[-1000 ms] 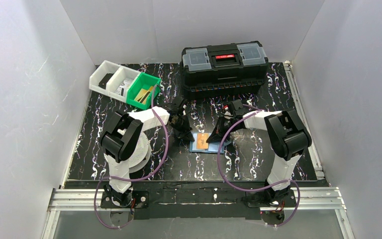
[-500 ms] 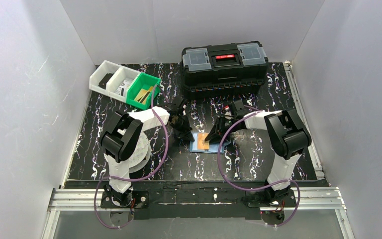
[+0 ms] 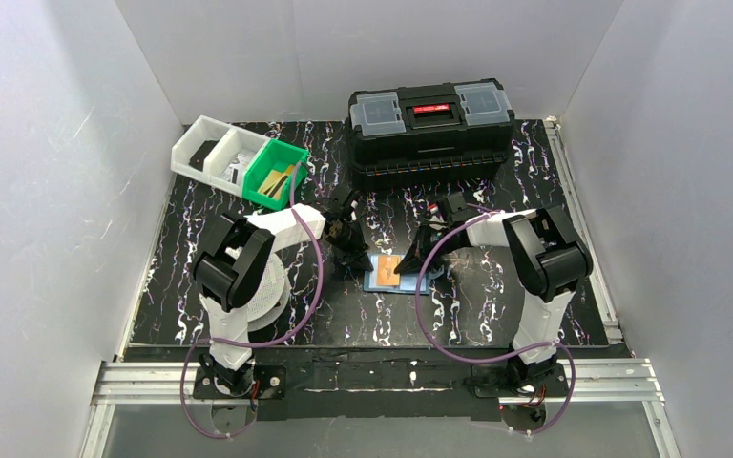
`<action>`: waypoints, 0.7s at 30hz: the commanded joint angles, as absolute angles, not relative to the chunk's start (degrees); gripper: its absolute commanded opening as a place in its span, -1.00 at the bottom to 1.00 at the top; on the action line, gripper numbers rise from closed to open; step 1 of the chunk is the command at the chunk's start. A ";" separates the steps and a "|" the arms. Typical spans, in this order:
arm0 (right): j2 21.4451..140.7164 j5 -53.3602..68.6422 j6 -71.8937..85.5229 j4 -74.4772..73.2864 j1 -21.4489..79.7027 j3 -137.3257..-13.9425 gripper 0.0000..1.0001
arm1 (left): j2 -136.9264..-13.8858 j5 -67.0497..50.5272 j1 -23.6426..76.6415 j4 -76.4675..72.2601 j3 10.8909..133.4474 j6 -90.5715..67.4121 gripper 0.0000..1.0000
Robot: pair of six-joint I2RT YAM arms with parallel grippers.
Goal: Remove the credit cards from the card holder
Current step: Remove the credit card from the card holder.
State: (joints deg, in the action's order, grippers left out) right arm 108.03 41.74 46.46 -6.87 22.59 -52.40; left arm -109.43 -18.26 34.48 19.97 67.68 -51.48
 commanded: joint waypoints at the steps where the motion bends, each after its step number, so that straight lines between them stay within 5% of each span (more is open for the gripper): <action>1: 105.00 34.03 43.97 -12.48 21.97 -52.69 -0.97 | -114.03 -12.32 36.51 27.13 63.92 -49.88 -1.00; 21: 94.86 28.52 37.63 -20.40 19.08 -52.06 -0.97 | -111.79 -13.99 36.48 27.60 66.33 -47.02 -1.00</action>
